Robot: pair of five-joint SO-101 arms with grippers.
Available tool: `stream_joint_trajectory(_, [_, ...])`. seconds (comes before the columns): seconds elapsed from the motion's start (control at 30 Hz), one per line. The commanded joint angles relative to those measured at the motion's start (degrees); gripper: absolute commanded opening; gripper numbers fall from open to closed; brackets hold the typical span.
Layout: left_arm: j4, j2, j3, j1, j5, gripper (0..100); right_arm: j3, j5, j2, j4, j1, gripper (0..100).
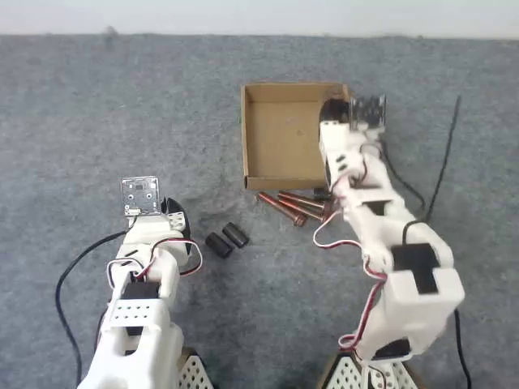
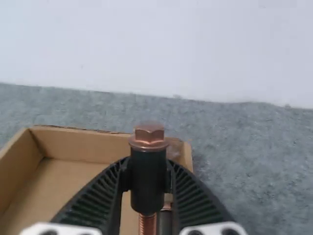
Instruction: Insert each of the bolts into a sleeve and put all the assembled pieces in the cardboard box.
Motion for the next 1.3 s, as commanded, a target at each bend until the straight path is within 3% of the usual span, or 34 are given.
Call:
stream_joint_trajectory(0.0, [-0.09, -2.11, -0.66, -0.18, -0.53, 1, -12.22, 0.26, -8.22, 21.49, 0.40, 0.6])
stream_joint_trajectory(0.43, [-0.09, -2.11, -0.66, -0.18, -0.53, 1, -44.22, 0.26, 2.15, 63.87, 0.31, 0.6])
stream_joint_trajectory(0.63, [-0.09, -2.11, -0.66, -0.18, -0.53, 1, -58.64, 0.26, 10.24, 77.93, 0.31, 0.6])
stream_joint_trajectory(0.9, [-0.09, -2.11, -0.66, -0.18, -0.53, 1, -66.99, 0.26, 17.54, 87.69, -0.92, 0.6])
stream_joint_trajectory(1.27, [-0.09, -2.11, -0.66, -0.18, -0.53, 1, -66.81, 0.26, 23.43, 88.13, -4.26, 0.6])
